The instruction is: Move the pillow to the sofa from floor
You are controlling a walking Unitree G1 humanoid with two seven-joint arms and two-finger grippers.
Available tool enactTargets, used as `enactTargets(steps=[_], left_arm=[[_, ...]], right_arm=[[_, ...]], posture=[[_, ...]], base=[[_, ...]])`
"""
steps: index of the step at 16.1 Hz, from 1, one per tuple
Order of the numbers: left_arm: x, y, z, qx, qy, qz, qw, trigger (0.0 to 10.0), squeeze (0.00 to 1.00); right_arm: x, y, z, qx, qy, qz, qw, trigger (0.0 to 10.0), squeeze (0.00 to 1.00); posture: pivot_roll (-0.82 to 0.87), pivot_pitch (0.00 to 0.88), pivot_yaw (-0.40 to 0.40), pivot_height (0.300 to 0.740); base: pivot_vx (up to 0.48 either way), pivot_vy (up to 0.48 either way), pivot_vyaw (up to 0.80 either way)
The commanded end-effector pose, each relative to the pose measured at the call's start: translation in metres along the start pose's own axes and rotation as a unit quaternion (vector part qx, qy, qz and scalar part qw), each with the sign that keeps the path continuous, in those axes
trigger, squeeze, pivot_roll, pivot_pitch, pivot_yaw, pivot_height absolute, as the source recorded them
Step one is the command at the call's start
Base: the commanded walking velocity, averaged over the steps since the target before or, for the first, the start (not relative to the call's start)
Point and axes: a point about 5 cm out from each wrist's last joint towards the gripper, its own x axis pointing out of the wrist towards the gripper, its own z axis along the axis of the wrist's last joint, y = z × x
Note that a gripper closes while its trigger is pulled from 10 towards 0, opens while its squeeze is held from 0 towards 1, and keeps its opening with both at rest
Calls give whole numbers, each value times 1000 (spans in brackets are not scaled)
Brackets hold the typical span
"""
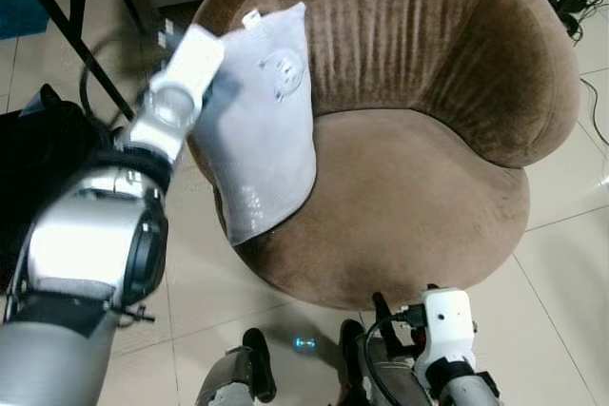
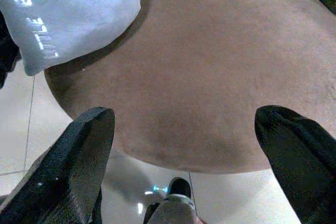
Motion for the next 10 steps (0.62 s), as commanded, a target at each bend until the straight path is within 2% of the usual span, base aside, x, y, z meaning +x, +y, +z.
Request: enactTargets(steps=[1,3,7,10], left_arm=[[0,17,13,4,-20,29,999,10000,1000],[0,27,31,2,-45,43,998,10000,1000],[0,33,45,5,-66,43,997,10000,1000],[-1,35,53,-27,-78,43,996,10000,1000]], right_arm=[[-1,1,-7,2,18,6,1000,10000,0],[2,1,-6,0,15,10,1000,10000,0],[8,2,-3,0,10,13,1000,10000,0],[10,2,-2,-1,8,15,1000,10000,0]], posture=[[-379,275,19,740],[-369,267,19,740],[-358,257,20,740],[-357,255,15,740]], base=[[0,0,0],[0,0,0],[0,0,0],[0,0,0]])
